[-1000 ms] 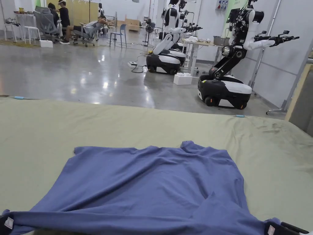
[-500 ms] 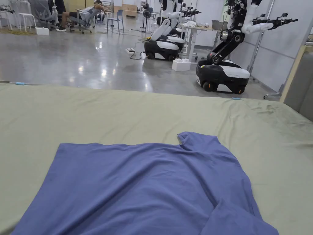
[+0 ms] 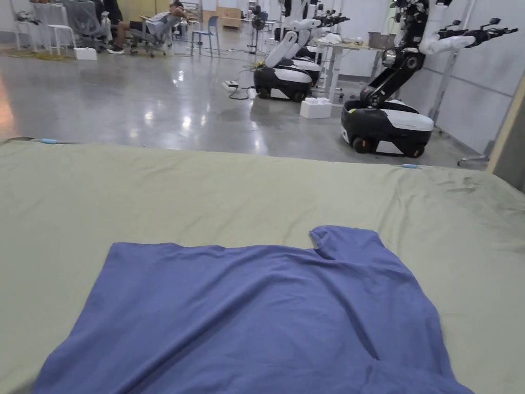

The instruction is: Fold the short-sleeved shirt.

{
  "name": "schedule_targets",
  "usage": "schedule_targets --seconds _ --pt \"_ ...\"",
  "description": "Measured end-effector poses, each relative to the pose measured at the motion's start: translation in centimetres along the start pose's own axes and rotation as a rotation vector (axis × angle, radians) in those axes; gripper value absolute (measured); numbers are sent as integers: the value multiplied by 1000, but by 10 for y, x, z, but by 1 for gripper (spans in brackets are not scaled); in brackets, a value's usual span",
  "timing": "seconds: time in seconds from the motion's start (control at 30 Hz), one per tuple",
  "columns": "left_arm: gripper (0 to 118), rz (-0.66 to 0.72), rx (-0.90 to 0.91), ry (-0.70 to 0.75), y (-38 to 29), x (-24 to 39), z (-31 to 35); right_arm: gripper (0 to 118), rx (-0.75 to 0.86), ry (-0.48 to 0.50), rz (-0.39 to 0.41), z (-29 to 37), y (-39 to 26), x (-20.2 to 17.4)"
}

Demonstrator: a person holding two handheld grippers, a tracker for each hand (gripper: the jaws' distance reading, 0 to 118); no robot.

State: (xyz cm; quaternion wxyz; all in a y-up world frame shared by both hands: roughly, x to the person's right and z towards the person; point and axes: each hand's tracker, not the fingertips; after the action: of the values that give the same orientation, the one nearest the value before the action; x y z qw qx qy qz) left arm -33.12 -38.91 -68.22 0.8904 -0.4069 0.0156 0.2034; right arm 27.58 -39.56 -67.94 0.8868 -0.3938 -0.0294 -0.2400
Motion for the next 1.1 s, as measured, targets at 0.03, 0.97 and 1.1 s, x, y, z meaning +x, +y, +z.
schedule_targets --seconds 0.03,0.97,1.1 --pt "94 50 17 -27 0 -1 15 77 15 31 -27 10 2 -1" --pt "4 -33 71 34 -6 8 -1 32 83 -153 132 49 -7 -34" --pt "4 11 53 36 -5 6 -8 105 -12 -81 80 33 1 -17"
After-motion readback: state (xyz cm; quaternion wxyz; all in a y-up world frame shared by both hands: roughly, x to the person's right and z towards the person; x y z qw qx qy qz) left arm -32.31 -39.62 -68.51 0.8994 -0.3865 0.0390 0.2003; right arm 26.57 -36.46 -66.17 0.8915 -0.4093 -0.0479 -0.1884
